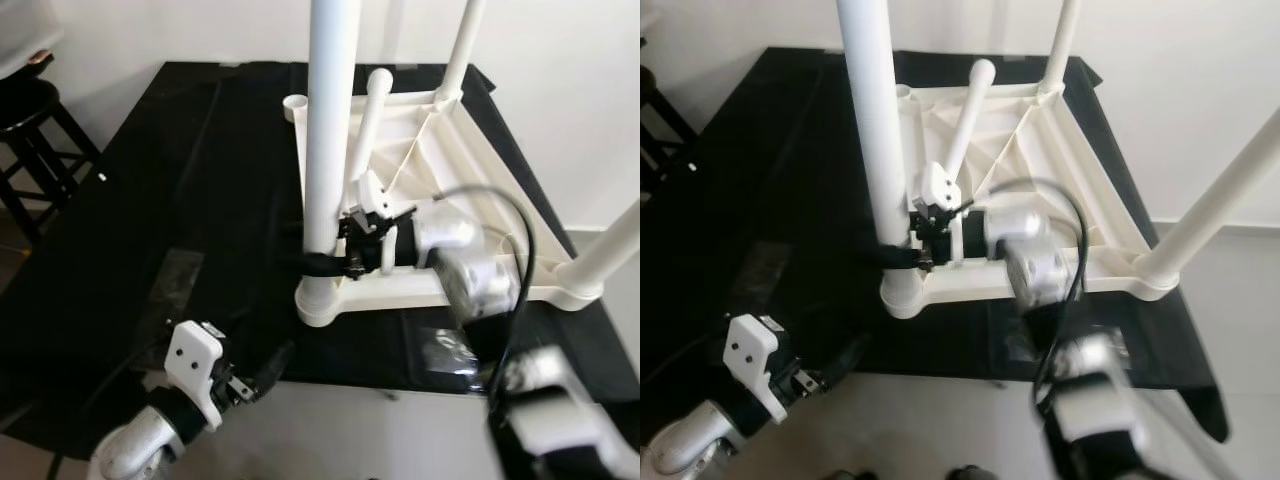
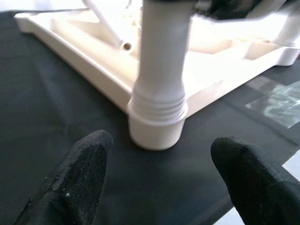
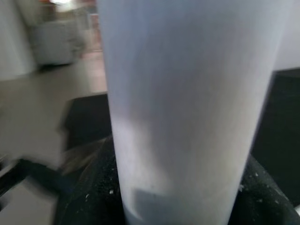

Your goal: Building children table

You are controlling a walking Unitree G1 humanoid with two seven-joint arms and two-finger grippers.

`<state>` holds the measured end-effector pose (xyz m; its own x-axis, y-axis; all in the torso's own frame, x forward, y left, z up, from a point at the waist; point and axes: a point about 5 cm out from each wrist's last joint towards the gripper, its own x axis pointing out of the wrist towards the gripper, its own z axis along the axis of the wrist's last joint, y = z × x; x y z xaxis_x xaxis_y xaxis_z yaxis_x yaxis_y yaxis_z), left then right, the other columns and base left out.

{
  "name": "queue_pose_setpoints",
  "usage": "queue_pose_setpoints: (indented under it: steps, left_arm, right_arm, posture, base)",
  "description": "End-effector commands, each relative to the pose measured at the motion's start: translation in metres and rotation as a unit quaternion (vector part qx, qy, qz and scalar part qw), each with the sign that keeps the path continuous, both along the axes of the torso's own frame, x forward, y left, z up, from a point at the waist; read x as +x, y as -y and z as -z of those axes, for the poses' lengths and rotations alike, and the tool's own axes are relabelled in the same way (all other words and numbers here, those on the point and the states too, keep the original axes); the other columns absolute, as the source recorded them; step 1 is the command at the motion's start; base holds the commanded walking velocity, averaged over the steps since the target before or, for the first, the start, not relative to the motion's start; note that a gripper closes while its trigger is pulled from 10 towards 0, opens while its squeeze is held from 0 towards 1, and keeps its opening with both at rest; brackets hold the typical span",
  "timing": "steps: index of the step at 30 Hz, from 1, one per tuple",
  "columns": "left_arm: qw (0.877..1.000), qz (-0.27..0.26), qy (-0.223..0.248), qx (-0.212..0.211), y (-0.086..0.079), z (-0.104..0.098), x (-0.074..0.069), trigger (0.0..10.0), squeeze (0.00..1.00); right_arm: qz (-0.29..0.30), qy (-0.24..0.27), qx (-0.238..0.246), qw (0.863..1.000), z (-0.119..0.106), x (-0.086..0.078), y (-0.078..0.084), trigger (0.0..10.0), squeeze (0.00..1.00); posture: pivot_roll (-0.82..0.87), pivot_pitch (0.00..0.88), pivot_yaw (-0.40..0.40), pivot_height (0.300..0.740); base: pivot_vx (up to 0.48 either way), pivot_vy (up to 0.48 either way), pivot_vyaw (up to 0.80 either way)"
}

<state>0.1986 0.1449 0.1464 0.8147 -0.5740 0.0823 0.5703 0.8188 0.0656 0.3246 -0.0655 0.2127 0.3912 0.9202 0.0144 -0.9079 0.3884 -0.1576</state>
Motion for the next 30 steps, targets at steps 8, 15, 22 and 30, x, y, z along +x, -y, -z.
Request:
queue_pose_setpoints:
  steps: [8,15,22,30]
  left_arm:
    - [1.000,-0.003,-0.009,0.002,-0.003,0.005,0.003,10.0,0.00]
    - [1.000,-0.007,-0.009,0.005,-0.004,0.007,0.005,10.0,0.00]
    - [1.000,-0.010,-0.008,0.008,-0.005,0.008,0.008,10.0,0.00]
    - [1.000,-0.009,-0.006,0.005,-0.003,0.008,0.009,10.0,0.00]
  right_arm:
    - [0.229,-0.091,-0.047,0.968,0.059,-0.039,0.000,0.0,0.00]
    - [0.216,-0.083,-0.049,0.972,0.059,-0.035,-0.008,10.0,0.00]
    - [0.210,-0.086,-0.008,0.974,0.041,-0.034,-0.020,10.0,1.00]
    - [0.001,-0.026,-0.004,1.000,0.012,-0.038,-0.026,10.0,0.07]
  posture:
    - [-0.17,0.182,-0.028,0.740]
    - [-0.15,0.158,-0.035,0.740]
    - [-0.15,0.151,-0.028,0.740]
    - [-0.15,0.149,-0.036,0.740]
  base:
    - [0.000,0.000,0.00]
    - [0.000,0.000,0.00]
    - [0.000,0.000,0.00]
    - [0.000,0.000,0.00]
